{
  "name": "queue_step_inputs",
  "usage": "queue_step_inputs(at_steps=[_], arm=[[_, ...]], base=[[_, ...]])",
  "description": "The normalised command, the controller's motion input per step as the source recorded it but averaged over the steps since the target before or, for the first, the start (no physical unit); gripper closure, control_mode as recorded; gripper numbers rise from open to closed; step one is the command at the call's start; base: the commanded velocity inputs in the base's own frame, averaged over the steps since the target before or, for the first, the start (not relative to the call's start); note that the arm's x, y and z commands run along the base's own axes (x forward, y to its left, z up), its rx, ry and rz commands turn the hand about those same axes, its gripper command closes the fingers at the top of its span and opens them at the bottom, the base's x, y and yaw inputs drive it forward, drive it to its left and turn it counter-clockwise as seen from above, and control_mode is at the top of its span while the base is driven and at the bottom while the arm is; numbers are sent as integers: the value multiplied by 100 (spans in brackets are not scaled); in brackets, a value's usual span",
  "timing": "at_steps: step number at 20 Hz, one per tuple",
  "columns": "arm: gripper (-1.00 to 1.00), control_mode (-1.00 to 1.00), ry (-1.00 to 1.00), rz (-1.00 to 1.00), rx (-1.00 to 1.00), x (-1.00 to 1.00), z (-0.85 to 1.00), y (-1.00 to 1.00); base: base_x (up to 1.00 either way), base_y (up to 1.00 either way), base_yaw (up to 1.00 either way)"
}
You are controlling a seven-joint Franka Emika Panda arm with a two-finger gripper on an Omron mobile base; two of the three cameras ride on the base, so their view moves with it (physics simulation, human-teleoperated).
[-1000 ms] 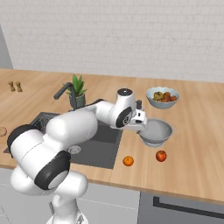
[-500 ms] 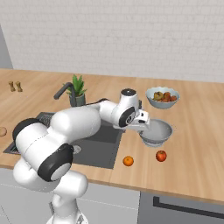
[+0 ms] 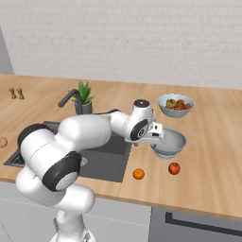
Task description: Put the colander in the sink, put the tangerine, peach, apple in the colander, and turn on the sink faucet and pour water over the colander.
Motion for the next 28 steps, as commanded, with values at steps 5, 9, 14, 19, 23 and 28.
queue_step_inputs(at_steps=[5,9,14,19,23,28], arm=[[-100,-100,0,0,0,4,-2,-1],[-100,-100,0,0,0,20,0,0],[-100,-100,0,0,0,22,-2,0],[-100,-100,0,0,0,17,-15,-6],[-100,-100,0,0,0,16,-25,-7],[-100,-100,0,0,0,15,-11,-20]], base=[[0,0,0],[0,0,0],[0,0,0],[0,0,0],[0,0,0],[0,0,0]])
